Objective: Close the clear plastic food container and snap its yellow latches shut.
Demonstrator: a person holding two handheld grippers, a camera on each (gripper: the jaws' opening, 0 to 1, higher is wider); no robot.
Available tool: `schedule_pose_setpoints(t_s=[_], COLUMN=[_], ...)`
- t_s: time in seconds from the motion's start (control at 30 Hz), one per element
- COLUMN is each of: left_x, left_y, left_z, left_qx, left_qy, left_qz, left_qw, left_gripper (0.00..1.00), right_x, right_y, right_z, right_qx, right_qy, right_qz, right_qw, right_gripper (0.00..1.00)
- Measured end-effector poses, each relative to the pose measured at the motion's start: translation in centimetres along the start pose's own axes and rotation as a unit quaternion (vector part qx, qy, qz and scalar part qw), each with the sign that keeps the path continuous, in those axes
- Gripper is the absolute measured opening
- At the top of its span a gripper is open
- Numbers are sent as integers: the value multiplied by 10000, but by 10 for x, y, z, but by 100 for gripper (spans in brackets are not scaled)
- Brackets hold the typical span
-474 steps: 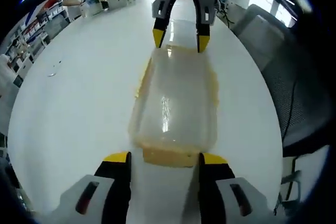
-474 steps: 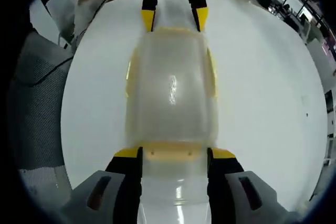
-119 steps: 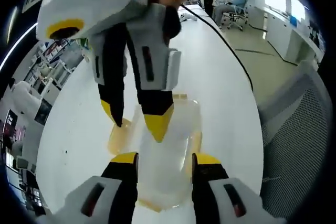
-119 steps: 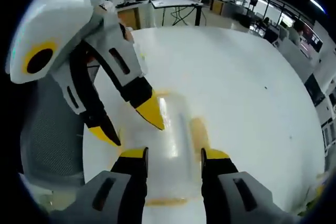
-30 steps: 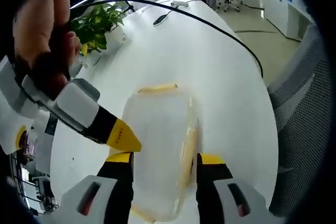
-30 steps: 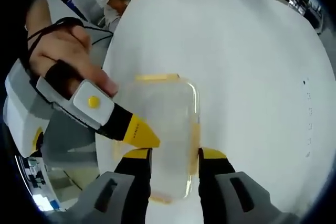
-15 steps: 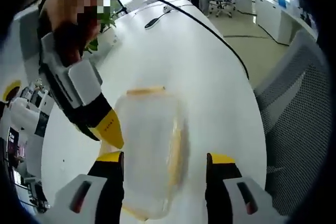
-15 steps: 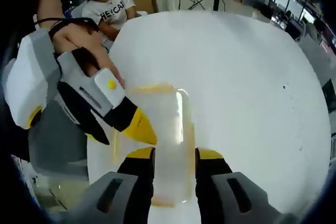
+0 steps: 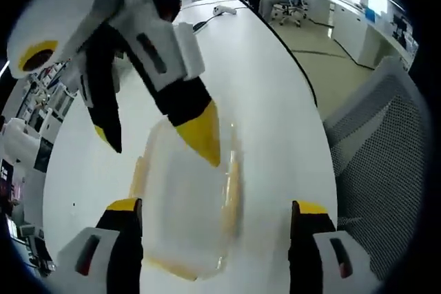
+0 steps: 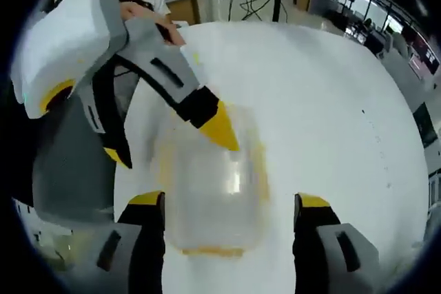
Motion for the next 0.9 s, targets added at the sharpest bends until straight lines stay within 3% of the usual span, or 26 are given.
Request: schedule_pose_setpoints(t_s=[0.07, 0.17, 0.23, 0.43, 0.53, 0.9], left_x=[-1, -10, -11, -18, -20, -23], left_y=[0, 2, 2, 1, 1, 15], left_z=[5, 7, 12, 18, 22, 36], left_qx=[11, -196, -159, -235, -197, -421], left_qy=[3, -354, -259, -277, -138, 98], left_qz=[51, 365, 278, 433, 513, 800], left_qw=[10000, 9985, 9992, 9984, 9984, 9959], left_gripper=[88, 99, 99, 99, 99, 96], right_x=[-5, -8, -9, -12, -10, -25], right_y=[0, 2, 3, 7, 8, 17], right_z=[5, 12, 15, 22, 22, 23], right_qx=[-7, -63, -70, -263, -424, -596], right_qy=[-97, -176, -163, -226, -318, -479], right_qz=[182, 255, 261, 424, 427, 831], right_qw=[9998, 9995, 9995, 9985, 9977, 9936], right_gripper=[76, 82, 86, 94, 86, 84])
Point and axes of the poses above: the point that each gripper's makers call its tool centre point, and the gripper's own axes: y roughly forward along the fingers, z roughly to its left, x roughly out of its top, the point moved 7 cm from there along -y, roughly backward along the fingers, and after that the axes turned 4 degrees about z, right-handed, at the moved point
